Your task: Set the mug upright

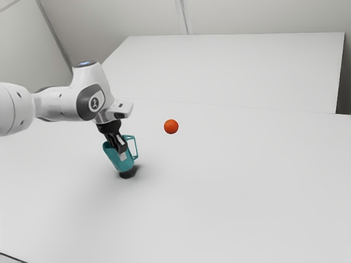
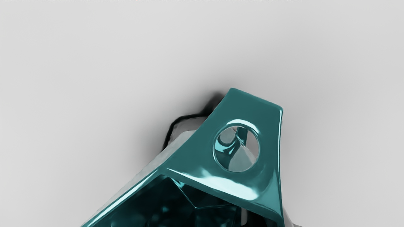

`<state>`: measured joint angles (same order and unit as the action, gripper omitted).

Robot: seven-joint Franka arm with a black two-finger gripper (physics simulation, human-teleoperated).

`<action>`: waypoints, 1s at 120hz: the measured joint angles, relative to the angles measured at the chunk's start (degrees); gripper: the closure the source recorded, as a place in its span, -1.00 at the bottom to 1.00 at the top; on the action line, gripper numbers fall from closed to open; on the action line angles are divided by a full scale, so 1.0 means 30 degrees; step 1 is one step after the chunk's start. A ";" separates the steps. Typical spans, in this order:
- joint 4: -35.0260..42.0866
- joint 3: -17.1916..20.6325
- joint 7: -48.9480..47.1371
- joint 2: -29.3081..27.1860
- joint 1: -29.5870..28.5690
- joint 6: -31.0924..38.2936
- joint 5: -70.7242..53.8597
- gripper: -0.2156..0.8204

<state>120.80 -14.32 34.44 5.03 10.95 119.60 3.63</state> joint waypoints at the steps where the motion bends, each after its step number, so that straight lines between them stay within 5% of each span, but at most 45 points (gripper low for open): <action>1: 0.0029 0.0000 -0.0050 0.0000 0.0024 0.0047 -0.0072 0.93; 99: 0.1892 -0.0001 -0.4082 -0.0043 0.1311 0.1992 -0.4146 0.93; 120: 0.1887 -0.0003 -0.4393 -0.0078 0.1315 0.1966 -0.4156 0.20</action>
<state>126.46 -14.32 21.26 4.79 14.89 125.50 -8.83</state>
